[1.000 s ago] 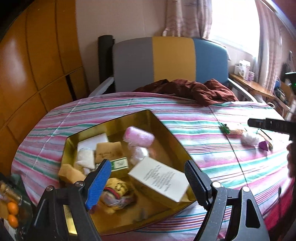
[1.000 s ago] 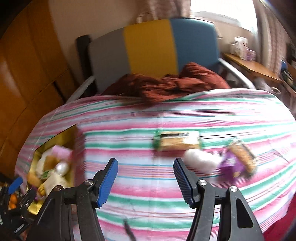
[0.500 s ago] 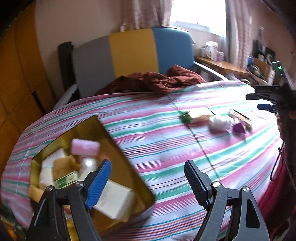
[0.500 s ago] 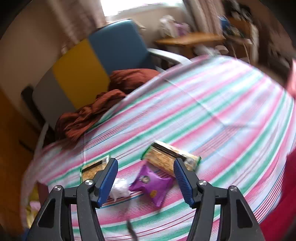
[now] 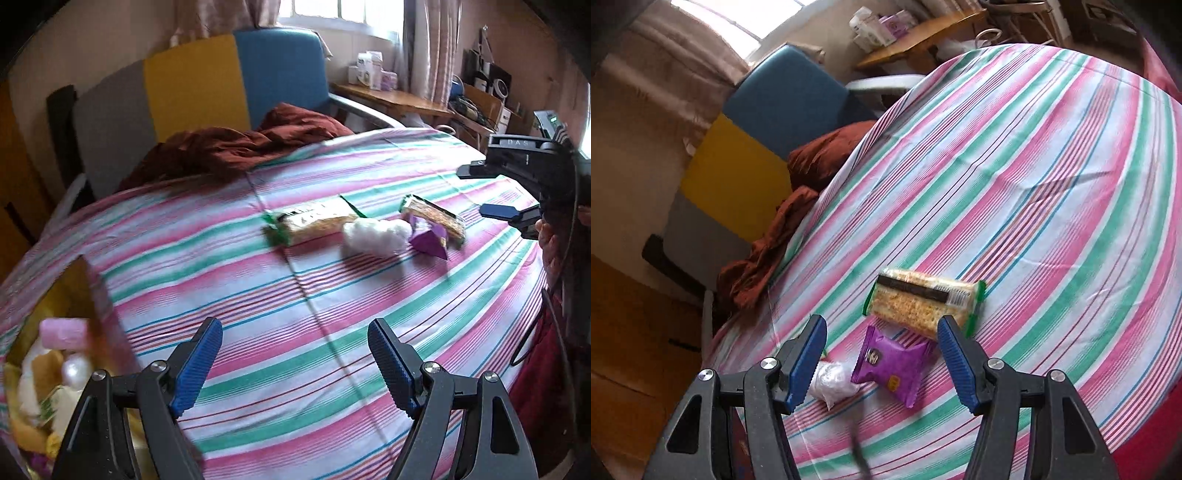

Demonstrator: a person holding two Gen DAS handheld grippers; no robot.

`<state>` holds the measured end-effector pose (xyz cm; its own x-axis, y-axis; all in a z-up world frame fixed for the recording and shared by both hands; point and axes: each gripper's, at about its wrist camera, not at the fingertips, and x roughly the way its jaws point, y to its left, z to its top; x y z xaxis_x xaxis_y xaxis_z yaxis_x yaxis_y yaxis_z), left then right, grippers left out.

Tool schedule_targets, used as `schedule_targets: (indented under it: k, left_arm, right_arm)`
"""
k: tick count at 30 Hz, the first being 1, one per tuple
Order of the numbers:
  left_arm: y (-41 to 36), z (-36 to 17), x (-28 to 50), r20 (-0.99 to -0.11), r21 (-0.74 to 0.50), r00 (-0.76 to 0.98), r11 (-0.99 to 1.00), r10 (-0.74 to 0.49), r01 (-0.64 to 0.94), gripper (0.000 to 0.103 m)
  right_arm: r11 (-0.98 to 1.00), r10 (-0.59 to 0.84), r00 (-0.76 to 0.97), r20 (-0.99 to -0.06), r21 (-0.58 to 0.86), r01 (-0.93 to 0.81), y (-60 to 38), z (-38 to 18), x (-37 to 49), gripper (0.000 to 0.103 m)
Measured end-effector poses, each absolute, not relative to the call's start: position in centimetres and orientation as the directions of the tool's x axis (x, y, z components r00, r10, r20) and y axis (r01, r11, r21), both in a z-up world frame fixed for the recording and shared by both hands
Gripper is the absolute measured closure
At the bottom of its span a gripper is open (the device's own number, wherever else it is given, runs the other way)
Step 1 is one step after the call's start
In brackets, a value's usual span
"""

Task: Organize objects
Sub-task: 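Grasp the wrapped white cotton-ball bundle with the left tool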

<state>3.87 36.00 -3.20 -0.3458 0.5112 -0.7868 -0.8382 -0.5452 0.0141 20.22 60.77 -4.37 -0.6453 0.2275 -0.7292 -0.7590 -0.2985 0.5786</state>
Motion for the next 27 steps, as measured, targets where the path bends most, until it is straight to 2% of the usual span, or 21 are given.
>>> schedule_targets:
  k: [13, 18, 22, 25, 27]
  left_arm:
    - [42.9, -4.7, 2.5, -0.807, -0.146, -0.196, -0.510, 0.557, -0.848, 0.022]
    - [45.9, -4.9, 1.9, -0.804, -0.129, -0.211, -0.509, 0.556, -0.851, 0.021]
    - [48.0, -5.3, 1.2, -0.803, -0.147, -0.197, -0.507, 0.562, -0.849, 0.016]
    - [49.3, -6.1, 0.2, -0.811, -0.171, -0.182, -0.523, 0.556, -0.835, 0.016]
    - [50.0, -7.1, -0.5, -0.826, -0.180, -0.163, -0.526, 0.540, -0.831, 0.020]
  right_arm:
    - [-0.349, 0.159, -0.654, -0.740, 0.577, -0.738, 60.4, -4.9, 18.8, 0.040]
    - [-0.354, 0.143, -0.660, -0.738, 0.584, -0.730, 60.3, -5.1, 18.5, 0.040]
    - [-0.364, 0.125, -0.658, -0.743, 0.583, -0.727, 60.3, -5.2, 18.2, 0.040]
    - [-0.373, 0.116, -0.649, -0.752, 0.573, -0.730, 60.3, -5.3, 17.9, 0.040]
    - [-0.379, 0.111, -0.640, -0.760, 0.563, -0.734, 60.3, -5.5, 17.7, 0.040]
